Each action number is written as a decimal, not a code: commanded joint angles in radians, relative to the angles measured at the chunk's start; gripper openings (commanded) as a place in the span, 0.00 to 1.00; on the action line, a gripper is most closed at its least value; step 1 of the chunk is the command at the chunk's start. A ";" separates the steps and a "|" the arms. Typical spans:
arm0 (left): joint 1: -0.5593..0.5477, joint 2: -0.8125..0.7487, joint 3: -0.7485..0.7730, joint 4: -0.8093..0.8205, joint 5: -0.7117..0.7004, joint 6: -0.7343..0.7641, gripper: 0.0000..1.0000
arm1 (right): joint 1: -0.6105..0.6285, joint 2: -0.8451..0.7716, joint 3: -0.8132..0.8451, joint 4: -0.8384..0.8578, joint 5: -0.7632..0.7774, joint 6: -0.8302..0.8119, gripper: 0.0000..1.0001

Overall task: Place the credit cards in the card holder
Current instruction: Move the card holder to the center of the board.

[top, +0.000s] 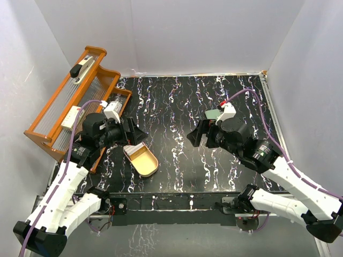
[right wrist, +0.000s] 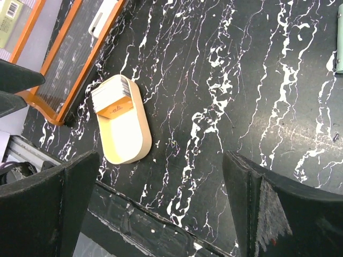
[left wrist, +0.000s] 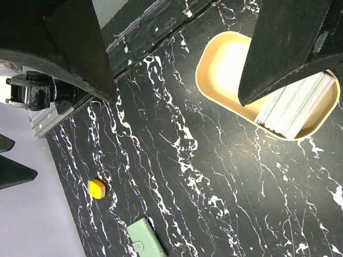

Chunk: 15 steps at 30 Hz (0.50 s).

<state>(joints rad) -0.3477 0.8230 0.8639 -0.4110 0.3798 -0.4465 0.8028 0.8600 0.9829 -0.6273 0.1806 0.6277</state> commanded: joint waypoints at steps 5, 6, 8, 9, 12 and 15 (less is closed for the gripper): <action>0.007 -0.026 -0.014 0.032 -0.045 -0.018 0.99 | -0.004 0.020 -0.004 0.126 0.070 -0.049 0.98; 0.007 -0.022 -0.019 0.031 -0.059 -0.023 0.99 | -0.004 0.027 -0.006 0.129 0.089 -0.060 0.98; 0.007 -0.016 -0.029 0.024 -0.080 -0.025 0.99 | -0.004 0.046 -0.002 0.130 0.129 -0.092 0.98; 0.007 -0.013 -0.033 0.021 -0.083 -0.016 0.99 | -0.004 0.060 0.002 0.132 0.143 -0.116 0.98; 0.007 -0.012 -0.057 0.026 -0.074 0.016 0.99 | -0.005 0.136 0.026 0.128 0.229 -0.162 0.98; 0.007 -0.029 -0.103 0.058 -0.063 0.033 0.99 | -0.005 0.229 0.041 0.140 0.378 -0.216 0.98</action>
<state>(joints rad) -0.3477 0.8162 0.8093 -0.3878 0.3134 -0.4458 0.8028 0.9962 0.9859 -0.5449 0.3534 0.5110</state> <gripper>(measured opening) 0.985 0.981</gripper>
